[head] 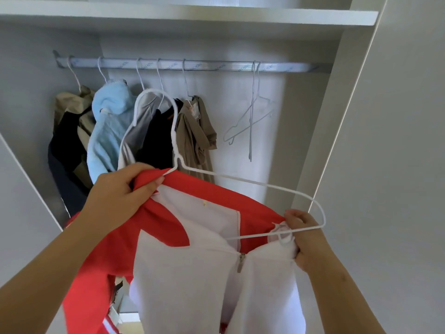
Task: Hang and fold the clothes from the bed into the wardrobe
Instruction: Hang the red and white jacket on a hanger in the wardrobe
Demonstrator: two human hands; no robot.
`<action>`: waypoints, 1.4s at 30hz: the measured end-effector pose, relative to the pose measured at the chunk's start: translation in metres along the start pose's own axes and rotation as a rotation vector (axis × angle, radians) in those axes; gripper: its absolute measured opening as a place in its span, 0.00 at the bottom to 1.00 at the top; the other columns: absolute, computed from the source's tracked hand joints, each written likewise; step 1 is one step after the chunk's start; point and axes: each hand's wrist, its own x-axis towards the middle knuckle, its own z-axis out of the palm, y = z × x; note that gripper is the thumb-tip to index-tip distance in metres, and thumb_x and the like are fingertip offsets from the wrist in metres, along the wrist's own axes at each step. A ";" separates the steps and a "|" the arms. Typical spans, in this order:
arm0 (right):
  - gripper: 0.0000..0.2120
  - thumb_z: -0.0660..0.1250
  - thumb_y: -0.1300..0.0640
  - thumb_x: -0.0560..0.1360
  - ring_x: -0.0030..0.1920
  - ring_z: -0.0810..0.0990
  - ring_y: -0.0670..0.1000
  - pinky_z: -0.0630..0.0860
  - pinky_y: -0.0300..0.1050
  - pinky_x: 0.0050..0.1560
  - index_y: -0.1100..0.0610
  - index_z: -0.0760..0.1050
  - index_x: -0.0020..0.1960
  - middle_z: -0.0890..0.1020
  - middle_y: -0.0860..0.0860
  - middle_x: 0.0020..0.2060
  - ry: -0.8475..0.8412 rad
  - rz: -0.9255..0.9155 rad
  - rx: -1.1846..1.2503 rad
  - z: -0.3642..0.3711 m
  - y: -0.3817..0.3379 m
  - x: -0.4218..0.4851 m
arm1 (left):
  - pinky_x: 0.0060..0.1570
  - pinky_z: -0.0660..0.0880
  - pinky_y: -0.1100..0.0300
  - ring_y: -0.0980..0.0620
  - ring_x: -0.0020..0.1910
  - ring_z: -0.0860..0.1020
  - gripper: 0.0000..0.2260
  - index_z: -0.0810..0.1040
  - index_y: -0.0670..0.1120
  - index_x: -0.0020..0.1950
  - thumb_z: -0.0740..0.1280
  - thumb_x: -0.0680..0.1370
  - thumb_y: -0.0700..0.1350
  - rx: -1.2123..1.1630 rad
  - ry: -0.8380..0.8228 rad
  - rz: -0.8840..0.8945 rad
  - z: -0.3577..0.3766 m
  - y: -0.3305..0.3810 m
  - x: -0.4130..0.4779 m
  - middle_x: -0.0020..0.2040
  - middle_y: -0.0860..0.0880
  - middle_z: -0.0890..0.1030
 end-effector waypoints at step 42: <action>0.16 0.68 0.65 0.72 0.27 0.73 0.46 0.70 0.40 0.30 0.52 0.70 0.28 0.74 0.46 0.23 -0.075 -0.178 -0.265 0.036 0.009 -0.020 | 0.29 0.64 0.64 0.57 0.27 0.70 0.15 0.70 0.50 0.31 0.62 0.77 0.50 0.080 -0.034 -0.077 0.079 0.023 -0.008 0.25 0.54 0.69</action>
